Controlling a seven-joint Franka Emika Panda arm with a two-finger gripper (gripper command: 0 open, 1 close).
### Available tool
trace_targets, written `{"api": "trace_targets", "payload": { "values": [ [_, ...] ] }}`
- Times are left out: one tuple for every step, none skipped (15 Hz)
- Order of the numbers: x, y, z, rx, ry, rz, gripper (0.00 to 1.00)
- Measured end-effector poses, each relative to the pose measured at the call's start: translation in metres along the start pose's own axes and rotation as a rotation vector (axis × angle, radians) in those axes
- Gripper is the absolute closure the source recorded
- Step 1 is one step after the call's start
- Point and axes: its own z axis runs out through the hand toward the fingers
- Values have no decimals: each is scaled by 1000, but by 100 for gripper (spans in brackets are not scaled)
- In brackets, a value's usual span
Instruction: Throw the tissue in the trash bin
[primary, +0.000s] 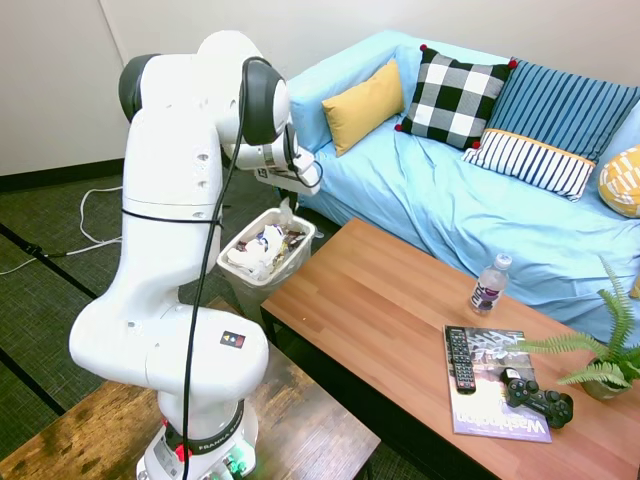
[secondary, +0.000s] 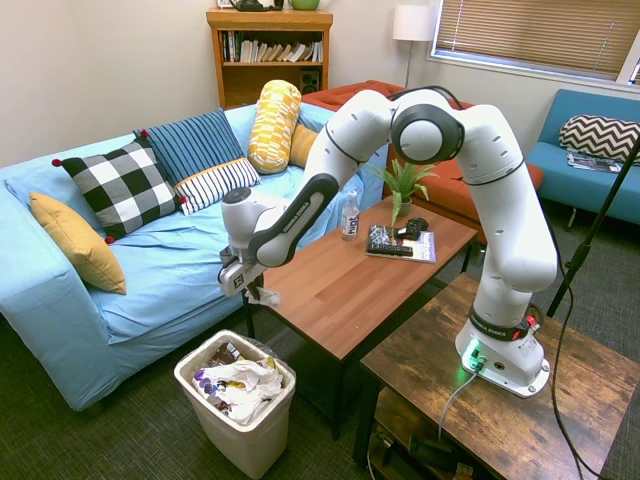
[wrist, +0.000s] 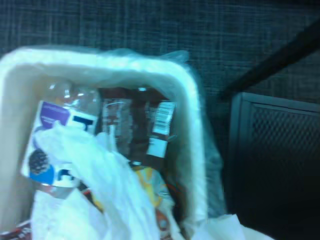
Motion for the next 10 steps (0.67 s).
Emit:
{"api": "trace_targets", "payload": {
  "values": [
    [-15, -15, 7, -1, -1, -9, 100],
    [-28, -28, 14, -4, -1, -20, 0],
    [-38, -38, 24, -16, -3, -33, 0],
    [-45, -45, 32, -28, -5, -42, 0],
    [-47, -50, 40, -34, -6, -46, 0],
    [-46, -52, 48, -37, -6, -45, 0],
    [-44, -53, 54, -41, -5, -45, 0],
    [-43, -54, 59, -43, -4, -46, 0],
    [-42, -54, 63, -46, -4, -49, 0],
    [-41, -55, 65, -48, -4, -49, 0]
  ]
}}
